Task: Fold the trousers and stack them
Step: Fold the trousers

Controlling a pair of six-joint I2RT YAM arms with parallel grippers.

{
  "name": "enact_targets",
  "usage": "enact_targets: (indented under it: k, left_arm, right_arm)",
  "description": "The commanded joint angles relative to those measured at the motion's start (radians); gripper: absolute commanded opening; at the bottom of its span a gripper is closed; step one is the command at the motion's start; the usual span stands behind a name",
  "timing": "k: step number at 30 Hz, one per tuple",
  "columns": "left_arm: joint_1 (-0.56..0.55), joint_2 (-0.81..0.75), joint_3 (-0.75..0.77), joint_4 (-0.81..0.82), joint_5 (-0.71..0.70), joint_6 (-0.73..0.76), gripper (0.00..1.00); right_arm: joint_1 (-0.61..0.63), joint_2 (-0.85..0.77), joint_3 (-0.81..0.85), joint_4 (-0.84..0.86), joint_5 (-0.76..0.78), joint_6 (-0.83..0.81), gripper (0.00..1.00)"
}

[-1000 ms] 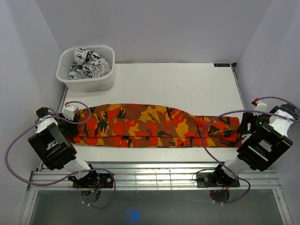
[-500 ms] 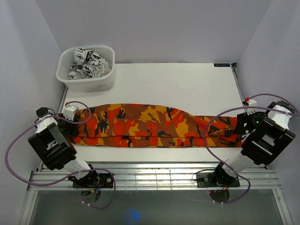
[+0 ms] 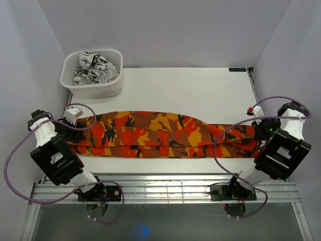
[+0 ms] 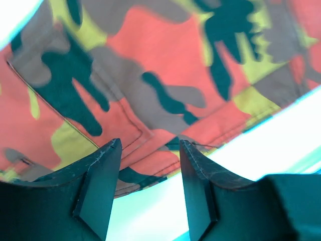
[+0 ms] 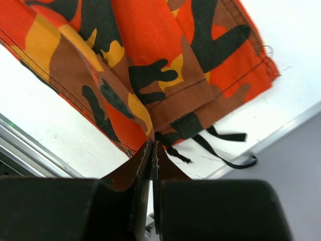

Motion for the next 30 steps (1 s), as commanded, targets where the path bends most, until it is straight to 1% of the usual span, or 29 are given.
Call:
enact_targets:
  k: [1,2,3,5,6,7,8,9,13,16,19,27,29,30]
  left_arm:
    - [0.005,-0.114,0.060,-0.259,0.146,0.281,0.59]
    - [0.005,-0.130,0.049,-0.276,0.135,0.330,0.58]
    - [0.005,-0.143,0.037,-0.290,0.122,0.428,0.58]
    - [0.005,-0.183,-0.003,-0.298,0.068,0.516,0.57]
    - [0.005,-0.197,-0.058,-0.287,0.053,0.554,0.58]
    - [0.004,-0.209,-0.090,-0.240,0.036,0.602,0.59]
    - [0.004,-0.238,-0.122,-0.206,0.013,0.619,0.59]
    - [0.001,-0.249,-0.185,-0.166,0.000,0.628,0.60]
    - [-0.018,-0.263,-0.296,0.045,-0.087,0.659,0.63]
    - [-0.025,-0.230,-0.319,0.145,-0.122,0.664,0.65]
    - [-0.030,-0.196,-0.302,0.199,-0.118,0.638,0.66]
    - [-0.041,-0.122,-0.262,0.237,-0.086,0.625,0.65]
    - [-0.051,-0.090,-0.256,0.268,-0.079,0.610,0.64]
    - [-0.057,-0.079,-0.249,0.273,-0.079,0.599,0.61]
  right_arm:
    - [0.005,-0.078,0.031,0.035,0.019,-0.086,0.08]
    - [0.005,-0.082,0.037,0.038,0.015,-0.091,0.08]
    - [0.009,-0.092,0.051,0.041,0.007,-0.092,0.08]
    - [0.015,-0.104,0.062,0.046,0.004,-0.091,0.08]
    - [0.023,-0.107,0.063,0.053,0.004,-0.091,0.08]
    - [0.026,-0.112,0.066,0.058,0.007,-0.088,0.08]
    - [0.029,-0.113,0.068,0.064,0.007,-0.085,0.08]
    - [0.032,-0.113,0.069,0.075,0.007,-0.081,0.08]
    - [0.038,-0.109,0.085,0.076,0.016,-0.075,0.08]
    - [0.043,-0.099,0.100,0.073,0.021,-0.068,0.08]
    - [0.048,-0.096,0.111,0.066,0.030,-0.061,0.08]
    - [0.051,-0.092,0.126,0.060,0.053,-0.061,0.08]
    - [0.051,-0.089,0.128,0.058,0.056,-0.060,0.08]
    - [0.051,-0.087,0.128,0.060,0.057,-0.060,0.08]
